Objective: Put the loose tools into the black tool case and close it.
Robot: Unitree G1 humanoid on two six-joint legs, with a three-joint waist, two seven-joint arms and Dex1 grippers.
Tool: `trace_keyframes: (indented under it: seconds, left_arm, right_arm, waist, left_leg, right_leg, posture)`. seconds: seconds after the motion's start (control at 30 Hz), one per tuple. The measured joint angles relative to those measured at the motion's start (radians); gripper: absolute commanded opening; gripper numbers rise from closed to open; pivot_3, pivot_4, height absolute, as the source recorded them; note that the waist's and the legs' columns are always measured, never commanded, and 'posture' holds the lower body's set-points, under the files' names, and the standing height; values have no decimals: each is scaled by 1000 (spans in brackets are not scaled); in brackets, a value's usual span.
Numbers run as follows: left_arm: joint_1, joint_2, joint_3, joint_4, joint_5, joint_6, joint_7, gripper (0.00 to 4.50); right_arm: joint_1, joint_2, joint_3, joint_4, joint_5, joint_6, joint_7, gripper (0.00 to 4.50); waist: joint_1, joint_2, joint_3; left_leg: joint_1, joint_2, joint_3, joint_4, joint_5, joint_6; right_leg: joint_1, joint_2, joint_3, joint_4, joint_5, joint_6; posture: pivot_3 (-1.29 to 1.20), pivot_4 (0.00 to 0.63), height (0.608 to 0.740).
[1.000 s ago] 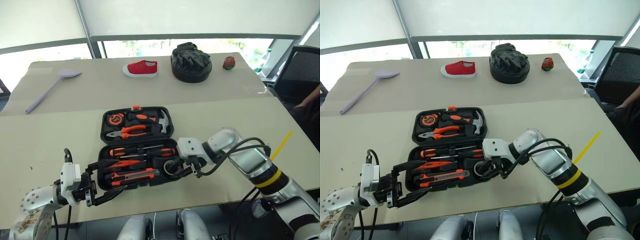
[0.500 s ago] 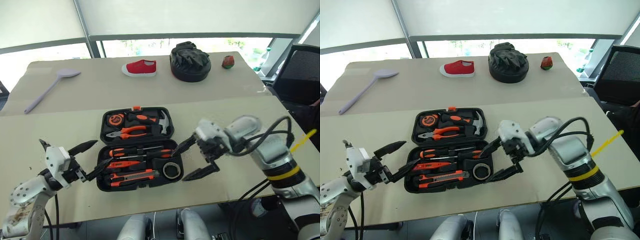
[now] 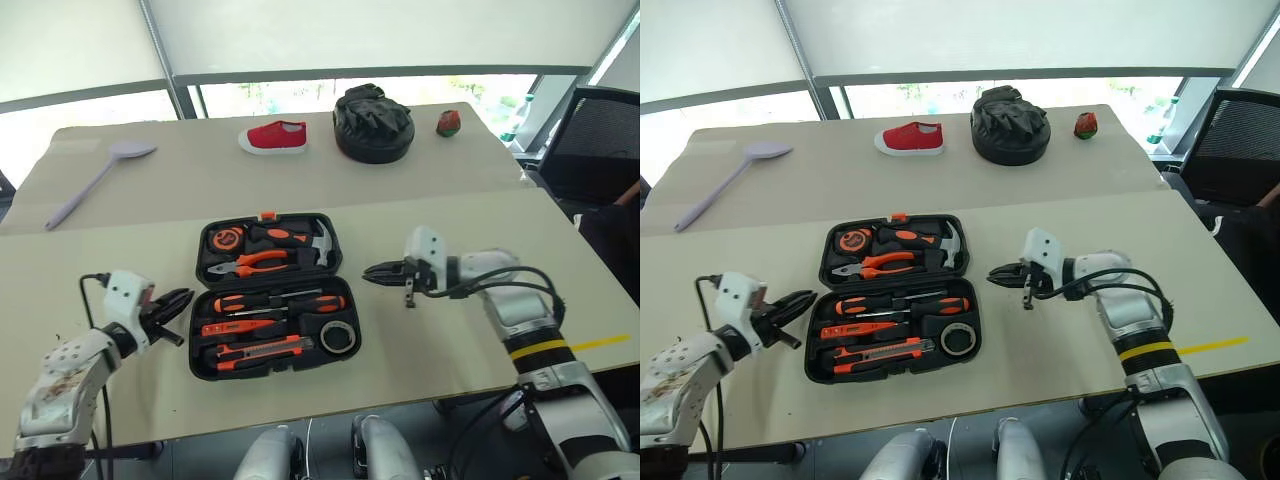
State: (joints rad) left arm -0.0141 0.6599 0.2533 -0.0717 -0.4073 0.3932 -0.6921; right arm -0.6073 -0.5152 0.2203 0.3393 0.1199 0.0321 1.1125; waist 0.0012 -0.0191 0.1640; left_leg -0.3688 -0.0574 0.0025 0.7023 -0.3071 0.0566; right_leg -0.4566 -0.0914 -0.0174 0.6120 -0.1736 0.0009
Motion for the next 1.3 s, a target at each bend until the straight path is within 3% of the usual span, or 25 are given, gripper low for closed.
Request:
trace_keyframes:
  seconds: [0.2, 0.47, 0.9, 1.0, 1.2, 1.3]
  left_arm:
    - [-62, 28, -66, 34, 34, 7, -78, 17]
    - [-92, 34, -125, 37, 51, 5, -210, 17]
    - [11, 16, -114, -126, 7, 113, -194, 17]
    - [36, 24, -78, -134, -36, 156, -194, 712]
    - [63, 132, 15, -144, -87, 303, -173, 2897]
    - [37, 158, 100, -119, -157, 410, -171, 4000]
  right_arm:
    - [-2, 23, 2, 3, -19, 35, -6, 0]
    - [99, -75, -10, -197, 19, 199, 85, 0]
    - [242, -160, -78, -359, 63, 302, 84, 0]
    - [258, -129, -122, -349, 121, 307, 75, 0]
    - [265, -152, -197, -351, 227, 353, 86, 1831]
    - [233, -168, -253, -351, 303, 501, 45, 2904]
  waist:
    - [9, 0, 0]
    - [13, 1, -1]
    - [10, 0, -1]
    - [8, 0, 0]
    - [0, -1, 0]
    - [0, -1, 0]
  left_leg:
    - [0, -1, 0, 0, 1, 1]
    - [-1, -1, -1, -1, -2, 6]
    - [-1, -1, -1, 0, -2, 6]
    - [-1, 0, 0, 0, -1, 4]
    - [1, 1, 0, 0, 1, 8]
    - [1, 1, -1, 0, 4, 7]
  right_leg:
    - [0, 0, 0, 0, 0, 0]
    - [0, -1, -1, -1, 0, 1]
    - [1, -1, 1, -3, 1, 3]
    - [0, 0, 1, -3, 1, 2]
    - [1, 1, 2, 0, 3, -1]
    - [1, 1, 1, 1, 4, -2]
  posture:
    - [0, 150, 740]
    - [0, 150, 740]
    - [0, 150, 740]
    - [0, 150, 740]
    - [0, 150, 740]
    - [0, 150, 740]
